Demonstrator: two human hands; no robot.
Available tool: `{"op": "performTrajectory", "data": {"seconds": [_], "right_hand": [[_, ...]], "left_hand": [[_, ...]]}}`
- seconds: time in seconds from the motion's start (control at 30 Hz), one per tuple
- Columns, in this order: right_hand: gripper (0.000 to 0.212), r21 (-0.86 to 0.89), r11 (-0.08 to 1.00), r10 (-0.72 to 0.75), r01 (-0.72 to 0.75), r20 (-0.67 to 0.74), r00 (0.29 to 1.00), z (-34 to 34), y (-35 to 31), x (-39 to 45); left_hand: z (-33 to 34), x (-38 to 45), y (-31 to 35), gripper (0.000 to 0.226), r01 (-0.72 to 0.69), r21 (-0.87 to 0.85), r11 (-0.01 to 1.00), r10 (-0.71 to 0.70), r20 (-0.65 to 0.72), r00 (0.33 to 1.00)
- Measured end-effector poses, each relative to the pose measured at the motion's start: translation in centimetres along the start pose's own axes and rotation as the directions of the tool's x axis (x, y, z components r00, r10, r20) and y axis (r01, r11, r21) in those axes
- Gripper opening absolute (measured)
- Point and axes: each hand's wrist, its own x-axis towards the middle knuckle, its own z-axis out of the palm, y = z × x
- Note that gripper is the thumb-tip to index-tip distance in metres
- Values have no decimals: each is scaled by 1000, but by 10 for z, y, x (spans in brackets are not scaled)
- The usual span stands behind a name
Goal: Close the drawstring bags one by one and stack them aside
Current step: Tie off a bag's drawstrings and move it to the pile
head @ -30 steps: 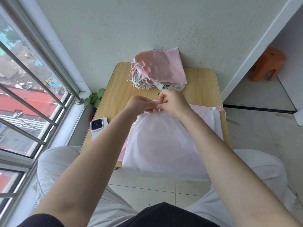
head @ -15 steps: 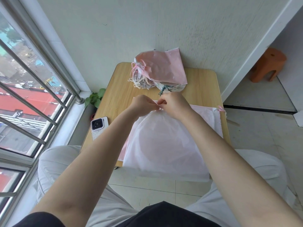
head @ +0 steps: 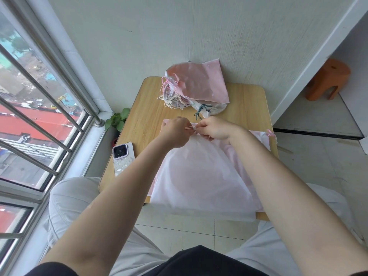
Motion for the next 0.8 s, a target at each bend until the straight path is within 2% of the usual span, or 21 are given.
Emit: {"op": "performTrajectory", "data": {"seconds": [0.1, 0.17, 0.23, 0.37, 0.57, 0.67, 0.73, 0.8], "right_hand": [[23, 371, 915, 126, -161, 116, 985, 0, 7, 6], [20, 498, 835, 184, -234, 147, 972, 0, 10, 10], [20, 546, 794, 216, -266, 157, 964, 0, 10, 13], [20, 558, 786, 223, -266, 145, 964, 2, 9, 14], [14, 566, 791, 223, -231, 85, 971, 3, 13, 15], [11, 573, 789, 204, -221, 94, 974, 4, 12, 8], [12, 547, 817, 196, -185, 39, 980, 3, 12, 5], [9, 503, 856, 174, -121, -60, 983, 2, 14, 5]], "left_hand": [[9, -5, -5, 19, -48, -87, 995, 29, -205, 978], [12, -8, -8, 21, -74, -205, 976, 9, -300, 954], [14, -10, -8, 18, -98, -253, 963, 16, -308, 951], [16, -9, -8, 3, -144, -264, 954, 57, -311, 949], [14, -9, -4, 15, -59, -293, 954, -18, -253, 967], [12, -4, -2, 18, 40, -271, 962, -96, -199, 975], [9, 2, -1, 22, 138, -267, 954, -165, -80, 983], [3, 6, -1, 22, 264, -384, 885, -248, 92, 964]]}}
